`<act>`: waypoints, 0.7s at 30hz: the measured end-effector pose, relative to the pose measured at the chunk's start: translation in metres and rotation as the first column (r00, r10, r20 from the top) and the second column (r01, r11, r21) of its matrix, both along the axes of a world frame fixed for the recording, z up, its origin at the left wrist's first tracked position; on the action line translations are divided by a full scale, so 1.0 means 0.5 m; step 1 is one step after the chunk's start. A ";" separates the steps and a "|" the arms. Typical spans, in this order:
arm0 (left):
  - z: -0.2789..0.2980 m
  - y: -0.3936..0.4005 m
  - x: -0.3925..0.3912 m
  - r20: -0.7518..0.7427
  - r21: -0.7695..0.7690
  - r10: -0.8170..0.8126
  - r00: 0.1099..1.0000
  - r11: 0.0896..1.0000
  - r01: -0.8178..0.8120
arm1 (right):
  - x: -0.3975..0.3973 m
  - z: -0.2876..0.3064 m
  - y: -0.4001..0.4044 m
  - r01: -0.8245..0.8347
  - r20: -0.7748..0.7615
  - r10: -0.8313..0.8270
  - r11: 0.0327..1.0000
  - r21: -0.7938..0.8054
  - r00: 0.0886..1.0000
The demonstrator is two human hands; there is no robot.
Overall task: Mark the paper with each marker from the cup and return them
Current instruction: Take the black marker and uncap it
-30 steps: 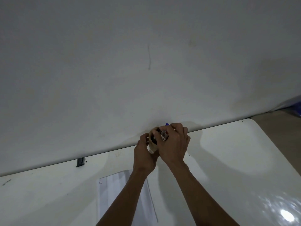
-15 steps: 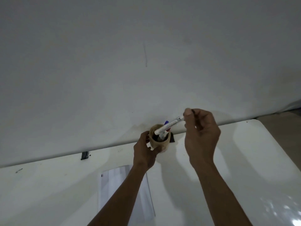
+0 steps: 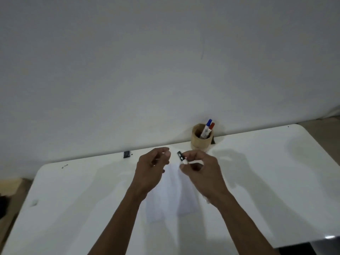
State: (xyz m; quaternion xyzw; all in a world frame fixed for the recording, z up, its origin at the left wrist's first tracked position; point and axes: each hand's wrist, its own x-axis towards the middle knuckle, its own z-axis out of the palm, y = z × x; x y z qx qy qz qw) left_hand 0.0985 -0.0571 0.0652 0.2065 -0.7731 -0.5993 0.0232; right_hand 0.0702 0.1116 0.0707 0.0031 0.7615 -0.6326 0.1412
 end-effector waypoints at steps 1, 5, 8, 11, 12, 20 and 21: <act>0.011 -0.017 0.032 -0.008 0.004 -0.031 0.999 0.999 0.031 | 0.024 0.004 -0.019 -0.067 -0.001 0.067 0.997 0.034 0.998; 0.027 -0.088 0.149 -0.023 0.013 -0.072 0.997 0.997 0.072 | 0.109 0.020 -0.089 -0.225 -0.024 0.227 0.971 0.076 0.974; 0.021 -0.131 0.222 -0.039 0.060 -0.017 0.999 0.998 0.019 | 0.164 0.028 -0.125 -0.308 -0.046 0.316 0.942 0.132 0.948; 0.009 -0.166 0.281 -0.053 0.215 0.163 0.985 0.965 -0.148 | 0.202 0.023 -0.138 -0.339 -0.061 0.365 0.906 0.252 0.929; 0.007 -0.176 0.298 -0.053 0.254 0.216 0.975 0.947 -0.196 | 0.212 0.023 -0.139 -0.333 -0.065 0.359 0.908 0.253 0.931; -0.003 -0.205 0.390 -0.084 0.198 0.093 0.992 0.977 -0.075 | 0.289 0.030 -0.173 0.066 0.223 0.030 0.909 -0.412 0.974; -0.003 -0.202 0.391 -0.090 0.175 0.080 0.993 0.983 -0.063 | 0.298 0.029 -0.181 0.083 0.260 0.044 0.885 -0.458 0.965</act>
